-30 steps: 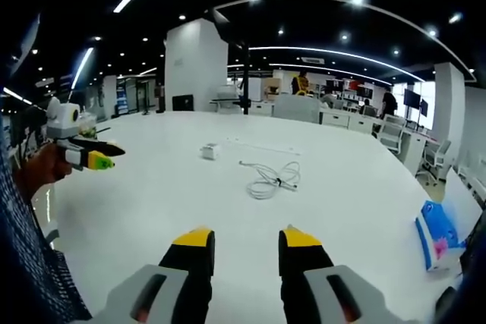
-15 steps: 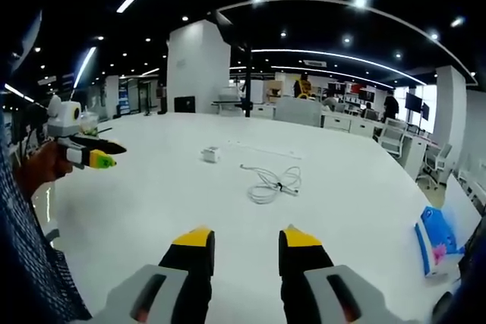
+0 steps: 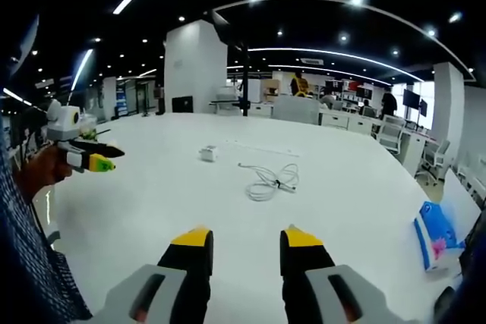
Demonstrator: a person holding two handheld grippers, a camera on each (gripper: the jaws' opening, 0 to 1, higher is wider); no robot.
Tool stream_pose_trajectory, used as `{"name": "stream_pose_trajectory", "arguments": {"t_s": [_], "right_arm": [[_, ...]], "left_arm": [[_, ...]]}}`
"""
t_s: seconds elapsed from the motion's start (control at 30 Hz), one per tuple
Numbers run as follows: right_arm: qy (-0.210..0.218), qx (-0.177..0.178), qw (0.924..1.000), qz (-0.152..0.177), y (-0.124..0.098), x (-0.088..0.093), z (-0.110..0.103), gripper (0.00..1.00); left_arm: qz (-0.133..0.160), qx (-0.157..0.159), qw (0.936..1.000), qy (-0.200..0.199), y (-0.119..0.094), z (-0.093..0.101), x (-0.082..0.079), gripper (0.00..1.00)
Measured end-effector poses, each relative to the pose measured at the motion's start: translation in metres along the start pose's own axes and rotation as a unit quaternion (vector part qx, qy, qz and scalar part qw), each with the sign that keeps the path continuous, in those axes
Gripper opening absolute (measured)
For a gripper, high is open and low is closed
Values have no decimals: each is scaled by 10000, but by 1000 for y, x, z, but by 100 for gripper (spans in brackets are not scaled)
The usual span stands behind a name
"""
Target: Plug the desk Type‑C cable into the charger adapter.
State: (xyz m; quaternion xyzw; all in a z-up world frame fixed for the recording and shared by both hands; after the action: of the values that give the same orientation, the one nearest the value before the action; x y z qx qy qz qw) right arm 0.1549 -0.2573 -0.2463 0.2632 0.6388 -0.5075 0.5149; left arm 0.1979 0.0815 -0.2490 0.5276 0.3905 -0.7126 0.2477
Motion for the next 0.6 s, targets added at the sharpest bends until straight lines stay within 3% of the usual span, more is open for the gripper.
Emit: {"name": "stream_pose_trajectory", "arguments": {"t_s": [0.6], "right_arm": [[15, 38, 9999, 110, 1, -5, 0, 37]], "left_arm": [[38, -26, 10000, 13, 0, -1, -6, 59]]}}
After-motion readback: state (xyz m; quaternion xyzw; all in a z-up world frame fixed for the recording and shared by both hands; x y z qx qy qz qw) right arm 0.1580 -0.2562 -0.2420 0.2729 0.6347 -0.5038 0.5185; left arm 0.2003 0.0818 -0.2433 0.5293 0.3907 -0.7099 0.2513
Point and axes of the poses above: the point that each gripper's makers call its tool centre point, and the gripper's own axes: y roughly forward along the fingers, z roughly to its right, x roughly out of its underside, the point moved 7 cm from there along -y, roughly backward along the fingers, and after that the axes turned 1 degree about z, right-handed, at the moved point
